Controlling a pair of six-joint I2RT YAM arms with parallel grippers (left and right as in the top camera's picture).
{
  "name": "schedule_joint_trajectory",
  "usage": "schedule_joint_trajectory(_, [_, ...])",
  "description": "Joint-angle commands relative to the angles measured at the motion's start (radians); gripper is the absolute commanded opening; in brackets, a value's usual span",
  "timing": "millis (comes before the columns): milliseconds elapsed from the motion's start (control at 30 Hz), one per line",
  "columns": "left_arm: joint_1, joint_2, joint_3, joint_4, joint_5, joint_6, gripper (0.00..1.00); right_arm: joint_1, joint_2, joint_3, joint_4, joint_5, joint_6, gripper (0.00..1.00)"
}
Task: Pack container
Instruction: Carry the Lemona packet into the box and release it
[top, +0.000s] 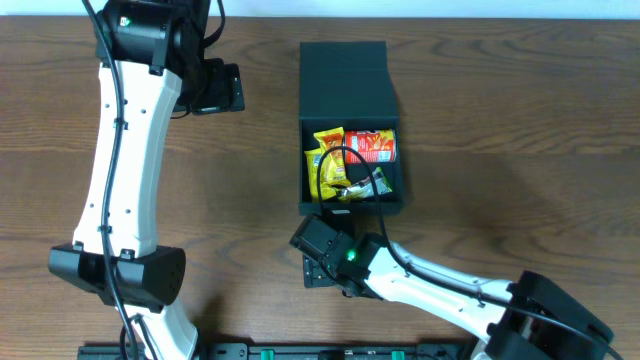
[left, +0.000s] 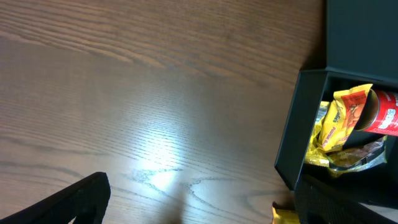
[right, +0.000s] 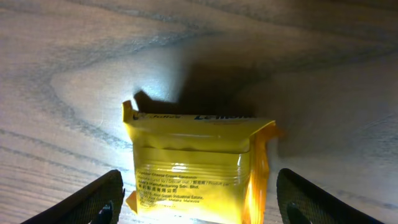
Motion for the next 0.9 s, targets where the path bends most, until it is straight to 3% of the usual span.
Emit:
schedule_joint_trajectory(0, [0.0, 0.004, -0.004, -0.005, -0.014, -0.003, 0.95, 0.01, 0.011, -0.003, 0.001, 0.035, 0.03, 0.78])
schedule_joint_trajectory(400, [0.0, 0.004, -0.004, -0.006, -0.014, 0.0, 0.95, 0.041, 0.06, -0.003, 0.038, 0.034, 0.034, 0.77])
schedule_joint_trajectory(567, [0.0, 0.004, -0.004, -0.006, -0.015, 0.0, 0.95, 0.041, 0.065, -0.003, 0.037, 0.033, 0.042, 0.64])
schedule_joint_trajectory(867, [0.0, 0.004, -0.004, -0.006, -0.015, 0.0, 0.95, 0.041, 0.065, 0.022, 0.021, 0.033, 0.04, 0.62])
